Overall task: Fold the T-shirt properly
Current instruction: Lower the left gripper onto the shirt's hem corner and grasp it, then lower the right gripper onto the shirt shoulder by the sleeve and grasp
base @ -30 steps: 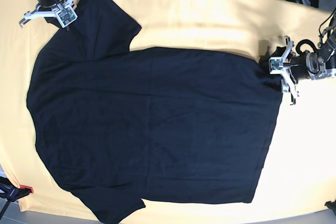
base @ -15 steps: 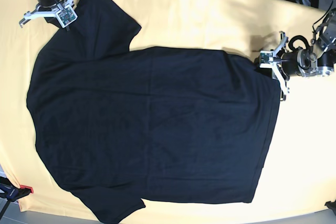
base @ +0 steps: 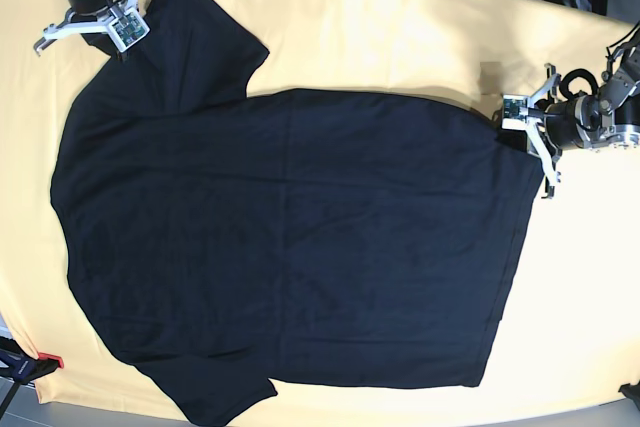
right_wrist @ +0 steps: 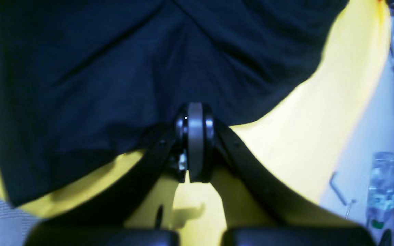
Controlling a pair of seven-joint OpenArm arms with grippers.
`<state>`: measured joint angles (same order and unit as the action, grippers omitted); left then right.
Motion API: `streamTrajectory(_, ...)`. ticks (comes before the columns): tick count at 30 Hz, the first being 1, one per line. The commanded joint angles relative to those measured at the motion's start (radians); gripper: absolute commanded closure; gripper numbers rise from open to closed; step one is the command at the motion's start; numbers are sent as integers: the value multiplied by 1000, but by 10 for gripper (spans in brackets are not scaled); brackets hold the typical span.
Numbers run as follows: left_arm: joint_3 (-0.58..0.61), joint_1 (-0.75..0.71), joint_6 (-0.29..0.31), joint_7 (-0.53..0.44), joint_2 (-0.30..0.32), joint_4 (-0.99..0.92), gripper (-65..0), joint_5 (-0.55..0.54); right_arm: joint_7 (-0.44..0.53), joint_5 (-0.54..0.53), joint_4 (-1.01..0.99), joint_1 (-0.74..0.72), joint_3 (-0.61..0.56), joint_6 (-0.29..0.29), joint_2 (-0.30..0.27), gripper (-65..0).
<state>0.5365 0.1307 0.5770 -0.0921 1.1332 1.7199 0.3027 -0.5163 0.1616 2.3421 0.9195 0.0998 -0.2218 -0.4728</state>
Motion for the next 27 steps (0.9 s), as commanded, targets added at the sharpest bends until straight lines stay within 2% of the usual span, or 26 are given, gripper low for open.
streamTrajectory(1, -11, 14, -11, -7, 25, 11, 0, -16, 35, 10, 10, -11, 6, -2, -14, -66)
streamTrajectory(3, -11, 14, -11, -8, 25, 11, 0, -25, 58, -6, -65, -54, 6, -37, -22, -168)
streamTrajectory(5, -11, 14, -12, -8, 25, 11, 0, -27, 69, -23, -143, -110, 6, -54, -32, -214)
streamTrajectory(11, -11, 14, -11, -3, 26, 11, 0, -27, 40, -26, -267, -262, 6, -43, -89, -215)
streamTrajectory(16, -11, 14, -10, -3, 25, 10, 0, -31, 23, -71, -299, -304, 6, -31, -143, -215)
streamTrajectory(19, -11, 14, -7, -3, 25, 10, 0, -51, 28, -109, -340, -305, 6, -79, -145, -215)
streamTrajectory(25, -11, 14, -7, -3, 25, 10, 0, -56, 61, -114, -475, -344, 6, -89, -145, -217)
streamTrajectory(27, -11, 14, -7, -3, 25, 10, 0, -56, 60, -113, -525, -374, 6, -101, -145, -235)
